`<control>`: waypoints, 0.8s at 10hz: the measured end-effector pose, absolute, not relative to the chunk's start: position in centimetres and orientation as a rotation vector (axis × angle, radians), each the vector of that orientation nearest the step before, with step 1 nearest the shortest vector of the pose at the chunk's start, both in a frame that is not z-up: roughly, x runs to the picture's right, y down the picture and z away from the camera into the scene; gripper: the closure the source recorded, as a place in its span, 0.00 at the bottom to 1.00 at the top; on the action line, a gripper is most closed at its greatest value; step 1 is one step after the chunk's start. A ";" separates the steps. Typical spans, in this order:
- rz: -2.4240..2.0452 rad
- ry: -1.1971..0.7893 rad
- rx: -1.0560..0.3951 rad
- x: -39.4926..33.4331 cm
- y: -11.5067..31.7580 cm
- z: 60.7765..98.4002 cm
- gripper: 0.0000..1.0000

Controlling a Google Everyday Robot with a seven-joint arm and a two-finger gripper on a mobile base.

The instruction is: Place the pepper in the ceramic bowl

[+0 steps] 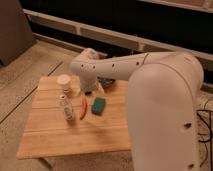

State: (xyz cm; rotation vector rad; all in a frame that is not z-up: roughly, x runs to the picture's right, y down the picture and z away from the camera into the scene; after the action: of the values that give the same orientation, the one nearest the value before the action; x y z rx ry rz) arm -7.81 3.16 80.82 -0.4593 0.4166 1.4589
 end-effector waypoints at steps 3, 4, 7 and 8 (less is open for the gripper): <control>1.413 0.461 -0.508 -8.7 3.9 83.4 0.20; 1.400 0.470 -0.519 -9.1 4.0 83.9 0.20; 1.329 0.532 -0.560 -10.8 4.7 86.5 0.20; 1.306 0.554 -0.571 -11.3 4.9 87.2 0.20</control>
State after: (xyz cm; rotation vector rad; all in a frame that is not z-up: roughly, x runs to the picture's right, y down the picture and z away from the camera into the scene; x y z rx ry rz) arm -11.29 4.92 87.23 -0.5709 0.5537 1.3060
